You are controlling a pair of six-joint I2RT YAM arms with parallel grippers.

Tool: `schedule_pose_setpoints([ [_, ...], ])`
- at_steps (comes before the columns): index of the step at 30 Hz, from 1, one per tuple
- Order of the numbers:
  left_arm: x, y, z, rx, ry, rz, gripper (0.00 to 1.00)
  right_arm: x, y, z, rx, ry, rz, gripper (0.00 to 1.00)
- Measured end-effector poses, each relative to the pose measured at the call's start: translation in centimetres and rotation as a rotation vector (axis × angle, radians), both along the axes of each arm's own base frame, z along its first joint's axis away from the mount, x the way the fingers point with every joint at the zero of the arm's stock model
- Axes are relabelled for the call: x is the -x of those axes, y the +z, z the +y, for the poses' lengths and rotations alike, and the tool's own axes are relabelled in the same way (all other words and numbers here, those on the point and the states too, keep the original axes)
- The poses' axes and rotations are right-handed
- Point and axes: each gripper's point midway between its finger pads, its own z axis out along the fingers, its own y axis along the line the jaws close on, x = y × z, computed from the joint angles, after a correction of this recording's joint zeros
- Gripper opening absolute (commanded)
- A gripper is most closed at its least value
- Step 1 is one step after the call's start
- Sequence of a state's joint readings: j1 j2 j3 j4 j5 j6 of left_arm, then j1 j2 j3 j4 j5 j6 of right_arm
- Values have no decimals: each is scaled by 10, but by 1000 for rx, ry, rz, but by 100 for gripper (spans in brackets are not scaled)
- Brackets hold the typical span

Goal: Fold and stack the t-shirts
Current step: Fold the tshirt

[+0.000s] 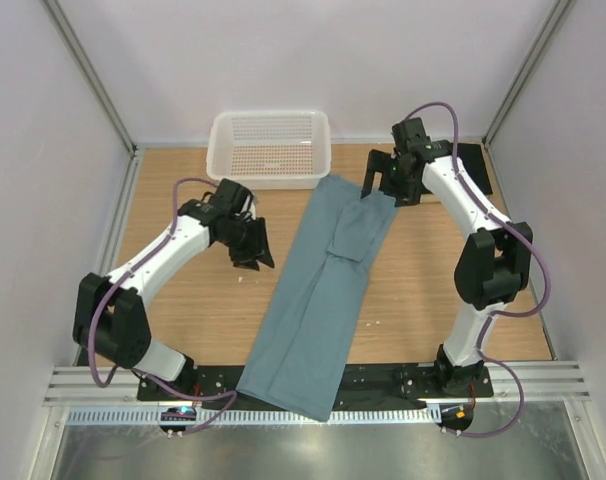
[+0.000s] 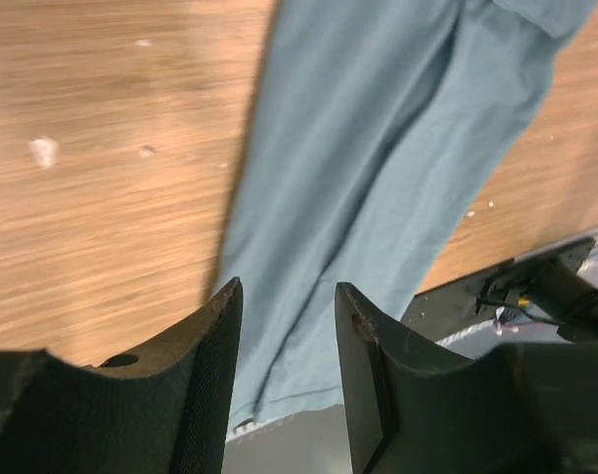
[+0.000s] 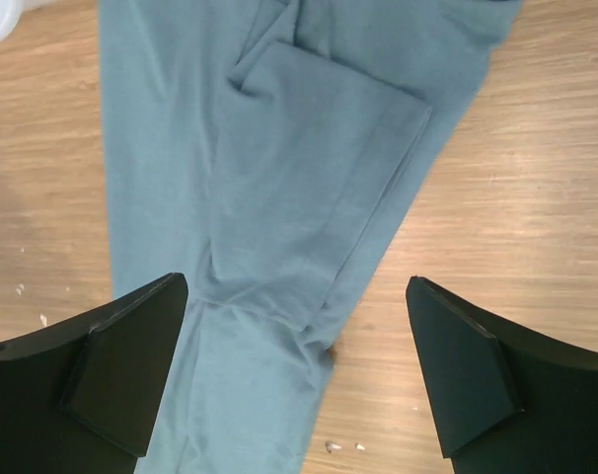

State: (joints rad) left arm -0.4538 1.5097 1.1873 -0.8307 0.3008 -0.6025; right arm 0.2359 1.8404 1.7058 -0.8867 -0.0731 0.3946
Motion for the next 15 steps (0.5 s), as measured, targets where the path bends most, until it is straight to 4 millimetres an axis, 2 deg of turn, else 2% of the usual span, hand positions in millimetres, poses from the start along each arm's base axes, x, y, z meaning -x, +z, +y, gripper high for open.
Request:
schedule_pose_setpoints([
  [2, -3, 4, 19, -14, 59, -17, 45, -3, -10, -5, -8, -23, 20, 99],
  [3, -6, 7, 27, -14, 87, -32, 44, -9, -15, -4, -19, -35, 20, 88],
  [4, -10, 13, 36, -11, 123, -52, 44, -16, -21, -4, -29, -49, 28, 65],
  [6, -14, 25, 50, -6, 176, -94, 44, -36, -32, 1, -57, -83, 37, 41],
  [7, -15, 32, 56, -3, 196, -120, 44, -51, -37, 5, -69, -94, 31, 20],
  [10, -10, 45, 64, 7, 216, -169, 44, -96, -60, 20, -102, -122, -1, 16],
  [11, -6, 46, 65, 10, 218, -174, 44, -105, -70, 24, -102, -125, 1, 15],
  [15, 16, 36, 72, 5, 229, -153, 44, -149, -102, 45, -97, -112, -45, 15],
])
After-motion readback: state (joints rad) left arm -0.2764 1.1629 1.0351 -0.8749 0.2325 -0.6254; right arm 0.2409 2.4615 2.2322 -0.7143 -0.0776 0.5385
